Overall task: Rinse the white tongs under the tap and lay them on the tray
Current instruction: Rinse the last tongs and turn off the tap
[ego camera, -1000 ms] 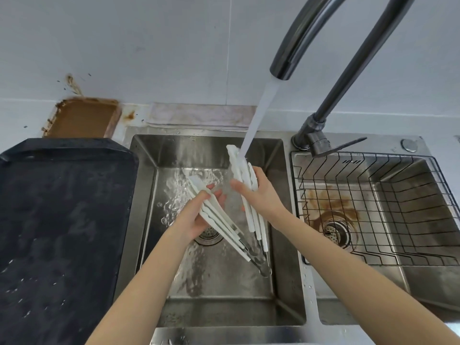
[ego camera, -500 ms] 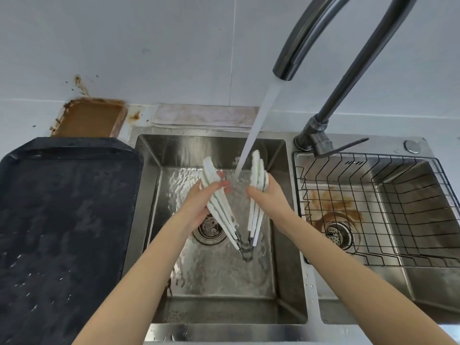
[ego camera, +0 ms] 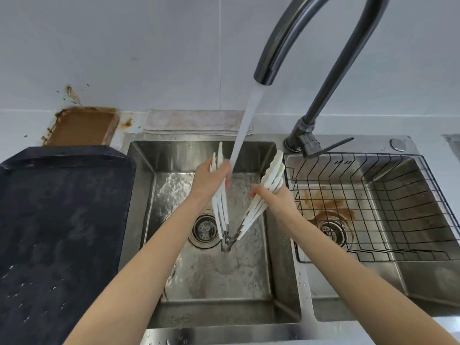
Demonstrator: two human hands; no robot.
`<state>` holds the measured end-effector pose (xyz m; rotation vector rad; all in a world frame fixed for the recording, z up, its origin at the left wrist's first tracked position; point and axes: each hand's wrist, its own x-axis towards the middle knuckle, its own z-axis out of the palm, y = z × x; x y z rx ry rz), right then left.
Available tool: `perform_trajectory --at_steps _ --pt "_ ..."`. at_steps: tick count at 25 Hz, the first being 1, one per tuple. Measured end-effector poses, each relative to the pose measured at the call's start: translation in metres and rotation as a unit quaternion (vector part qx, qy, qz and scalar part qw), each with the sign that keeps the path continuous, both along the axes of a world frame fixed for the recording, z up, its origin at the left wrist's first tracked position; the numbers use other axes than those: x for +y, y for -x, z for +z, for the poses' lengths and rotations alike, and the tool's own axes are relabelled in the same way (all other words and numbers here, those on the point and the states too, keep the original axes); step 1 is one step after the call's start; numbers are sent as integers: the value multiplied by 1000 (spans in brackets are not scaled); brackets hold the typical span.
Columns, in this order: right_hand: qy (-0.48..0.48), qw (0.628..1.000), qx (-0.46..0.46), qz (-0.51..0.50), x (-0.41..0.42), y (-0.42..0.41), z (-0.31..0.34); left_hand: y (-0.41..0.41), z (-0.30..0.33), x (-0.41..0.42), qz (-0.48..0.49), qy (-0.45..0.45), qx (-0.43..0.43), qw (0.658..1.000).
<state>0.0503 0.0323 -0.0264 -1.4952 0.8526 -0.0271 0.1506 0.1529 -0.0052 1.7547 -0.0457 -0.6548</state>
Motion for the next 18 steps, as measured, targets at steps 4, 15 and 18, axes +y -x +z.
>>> perform_trajectory --at_steps 4,15,18 --pt "1 997 -13 77 -3 2 13 1 -4 8 113 107 128 980" --pt "51 974 -16 -218 -96 13 36 -1 11 12 168 96 144 970" --pt "47 977 -15 -207 -117 -1 44 -1 12 12 166 91 135 973"
